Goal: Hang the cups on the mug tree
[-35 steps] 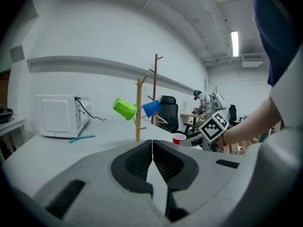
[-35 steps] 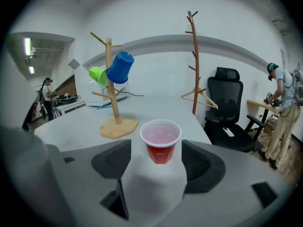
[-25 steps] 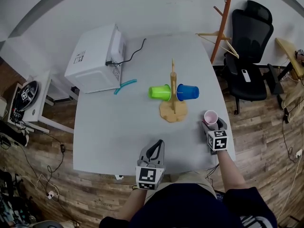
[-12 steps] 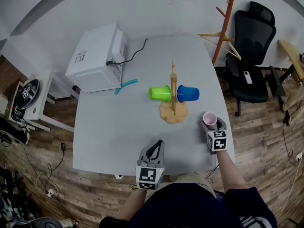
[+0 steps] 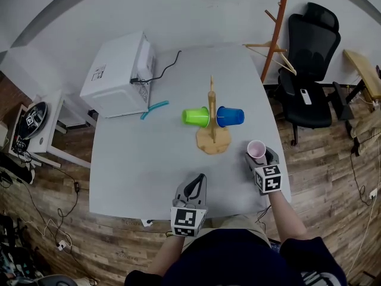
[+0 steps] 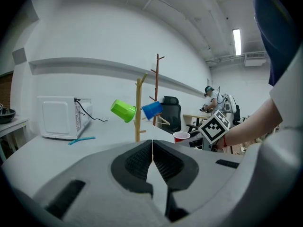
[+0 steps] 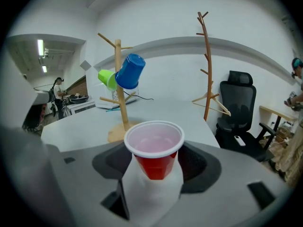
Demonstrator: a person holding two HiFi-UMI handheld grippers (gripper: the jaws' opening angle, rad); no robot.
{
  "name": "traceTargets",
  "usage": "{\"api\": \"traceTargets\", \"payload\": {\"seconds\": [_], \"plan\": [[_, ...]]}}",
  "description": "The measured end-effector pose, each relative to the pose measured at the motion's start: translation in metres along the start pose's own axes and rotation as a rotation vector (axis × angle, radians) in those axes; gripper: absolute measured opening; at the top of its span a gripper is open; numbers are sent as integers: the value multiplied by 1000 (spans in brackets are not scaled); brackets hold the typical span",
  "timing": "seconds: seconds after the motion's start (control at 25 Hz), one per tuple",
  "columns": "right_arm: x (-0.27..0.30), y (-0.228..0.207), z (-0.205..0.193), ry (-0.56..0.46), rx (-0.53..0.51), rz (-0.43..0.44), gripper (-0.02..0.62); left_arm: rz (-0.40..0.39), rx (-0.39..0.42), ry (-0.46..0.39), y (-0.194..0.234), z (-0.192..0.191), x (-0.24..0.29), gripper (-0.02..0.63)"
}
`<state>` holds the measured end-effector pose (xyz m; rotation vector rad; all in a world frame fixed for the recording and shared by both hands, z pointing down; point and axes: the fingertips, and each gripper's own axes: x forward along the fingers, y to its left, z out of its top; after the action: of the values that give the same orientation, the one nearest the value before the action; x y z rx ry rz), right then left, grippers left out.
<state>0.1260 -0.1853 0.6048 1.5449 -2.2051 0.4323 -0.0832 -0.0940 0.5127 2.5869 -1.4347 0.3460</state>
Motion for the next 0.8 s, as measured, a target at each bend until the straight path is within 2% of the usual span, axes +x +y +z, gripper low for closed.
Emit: {"api": "traceTargets", "payload": {"seconds": [0.48, 0.64, 0.8], "plan": [[-48, 35, 81, -107, -16, 124, 305, -79, -51, -49, -20, 20, 9, 20], [-66, 52, 112, -138, -27, 205, 305, -86, -48, -65, -22, 29, 12, 20], [-85, 75, 147, -182, -49, 302, 305, -148, -62, -104, -30, 44, 10, 21]]}}
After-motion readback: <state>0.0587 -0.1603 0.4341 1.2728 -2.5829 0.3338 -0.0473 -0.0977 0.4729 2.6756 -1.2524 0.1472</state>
